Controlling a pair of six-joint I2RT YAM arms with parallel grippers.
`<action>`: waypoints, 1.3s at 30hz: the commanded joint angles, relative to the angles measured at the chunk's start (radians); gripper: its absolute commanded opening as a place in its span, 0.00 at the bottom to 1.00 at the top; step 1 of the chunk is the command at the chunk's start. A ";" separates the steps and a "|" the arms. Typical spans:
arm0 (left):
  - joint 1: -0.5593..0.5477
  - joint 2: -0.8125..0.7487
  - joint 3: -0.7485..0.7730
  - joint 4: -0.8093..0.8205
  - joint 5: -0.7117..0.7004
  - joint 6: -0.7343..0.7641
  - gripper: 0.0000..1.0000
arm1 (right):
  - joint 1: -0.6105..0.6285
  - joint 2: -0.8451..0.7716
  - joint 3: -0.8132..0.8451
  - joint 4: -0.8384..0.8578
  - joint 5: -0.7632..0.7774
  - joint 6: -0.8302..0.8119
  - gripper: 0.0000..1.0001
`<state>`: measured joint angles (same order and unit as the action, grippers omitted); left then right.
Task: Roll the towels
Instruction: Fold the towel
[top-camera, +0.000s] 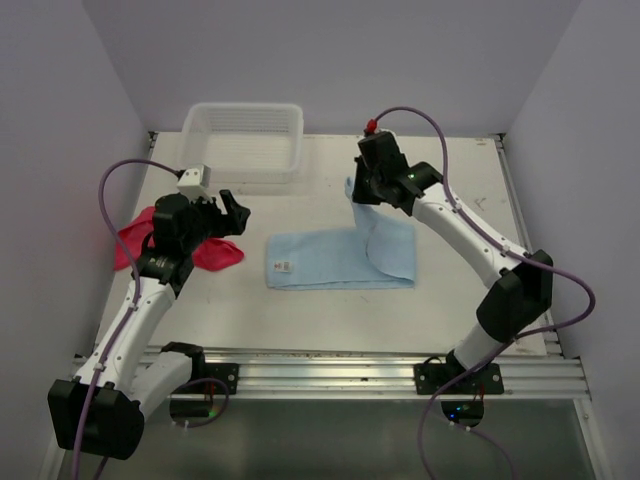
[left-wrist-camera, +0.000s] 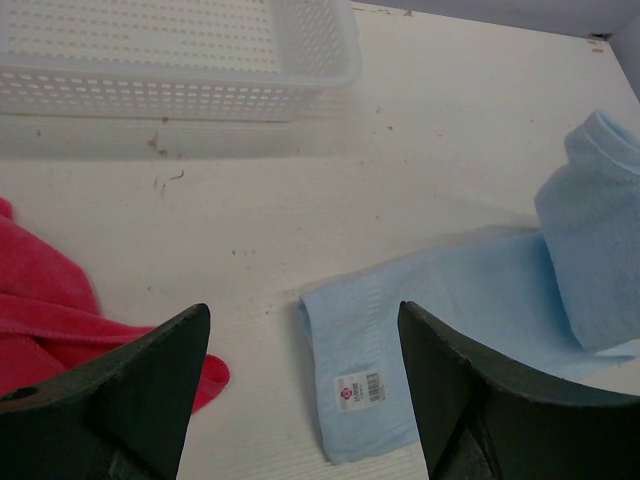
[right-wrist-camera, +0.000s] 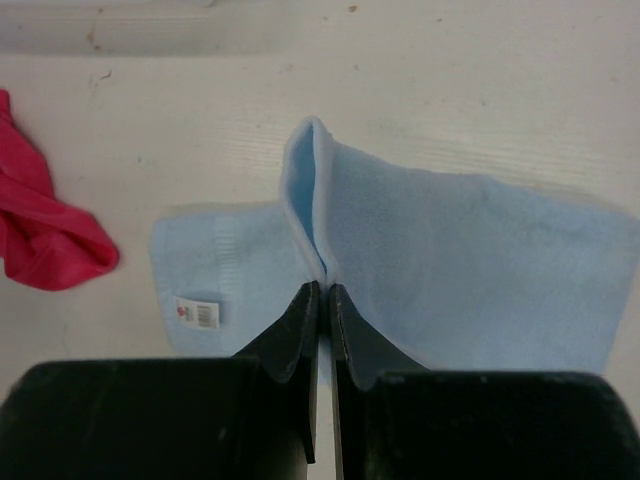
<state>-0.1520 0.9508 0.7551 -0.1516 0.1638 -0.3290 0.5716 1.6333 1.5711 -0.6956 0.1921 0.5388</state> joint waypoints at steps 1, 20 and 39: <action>-0.004 -0.007 0.003 0.009 0.011 0.018 0.80 | 0.056 0.049 0.076 0.007 0.009 0.090 0.00; -0.014 -0.009 0.003 0.003 0.006 0.022 0.80 | 0.244 0.339 0.253 0.087 -0.059 0.202 0.00; -0.024 -0.012 0.000 0.001 0.011 0.022 0.80 | 0.280 0.462 0.357 0.116 -0.095 0.277 0.00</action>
<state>-0.1673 0.9508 0.7551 -0.1551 0.1642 -0.3286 0.8433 2.0705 1.8828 -0.6170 0.1261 0.7891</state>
